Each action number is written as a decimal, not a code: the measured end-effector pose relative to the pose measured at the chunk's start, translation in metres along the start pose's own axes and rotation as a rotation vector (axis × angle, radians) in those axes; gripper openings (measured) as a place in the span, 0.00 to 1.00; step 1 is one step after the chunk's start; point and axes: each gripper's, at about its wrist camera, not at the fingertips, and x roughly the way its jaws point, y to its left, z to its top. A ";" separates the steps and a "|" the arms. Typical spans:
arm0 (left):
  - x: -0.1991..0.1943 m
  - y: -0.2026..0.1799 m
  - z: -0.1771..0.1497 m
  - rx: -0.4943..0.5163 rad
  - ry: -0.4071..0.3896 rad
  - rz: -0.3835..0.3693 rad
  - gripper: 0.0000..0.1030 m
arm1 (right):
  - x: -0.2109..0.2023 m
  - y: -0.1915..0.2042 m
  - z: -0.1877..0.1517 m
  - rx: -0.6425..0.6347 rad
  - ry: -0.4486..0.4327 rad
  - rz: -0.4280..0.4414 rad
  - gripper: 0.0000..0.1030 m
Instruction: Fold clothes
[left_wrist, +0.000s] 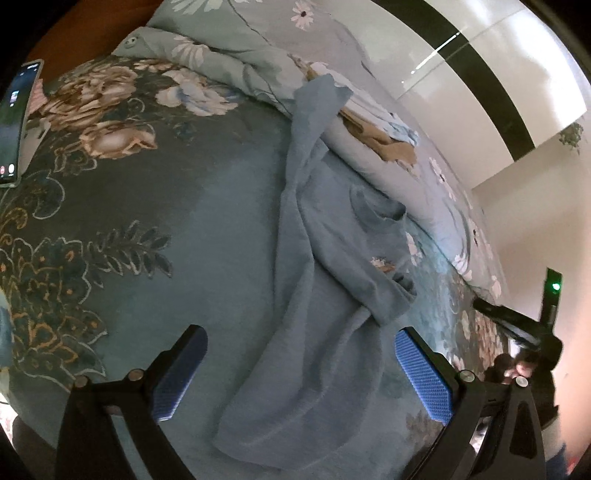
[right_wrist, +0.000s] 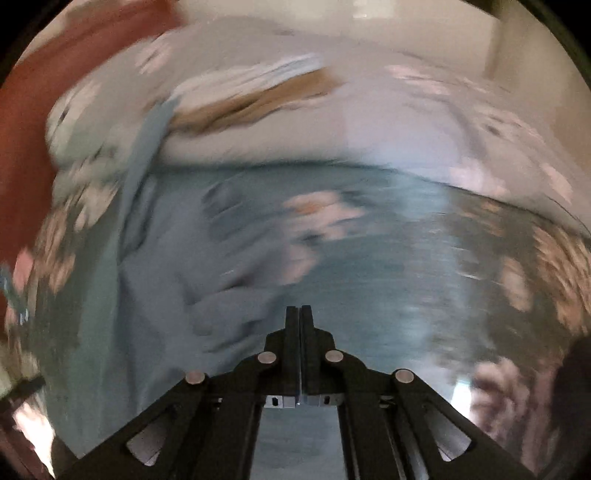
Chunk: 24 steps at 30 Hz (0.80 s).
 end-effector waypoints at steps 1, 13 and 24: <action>0.002 -0.002 -0.001 0.003 0.004 0.003 1.00 | -0.004 -0.007 0.002 0.011 -0.007 0.001 0.00; 0.007 0.005 0.000 -0.001 0.014 0.048 1.00 | 0.055 0.137 -0.027 -0.417 0.082 0.172 0.36; 0.009 0.030 0.002 -0.066 0.017 0.034 1.00 | 0.125 0.198 -0.047 -0.546 0.204 0.038 0.26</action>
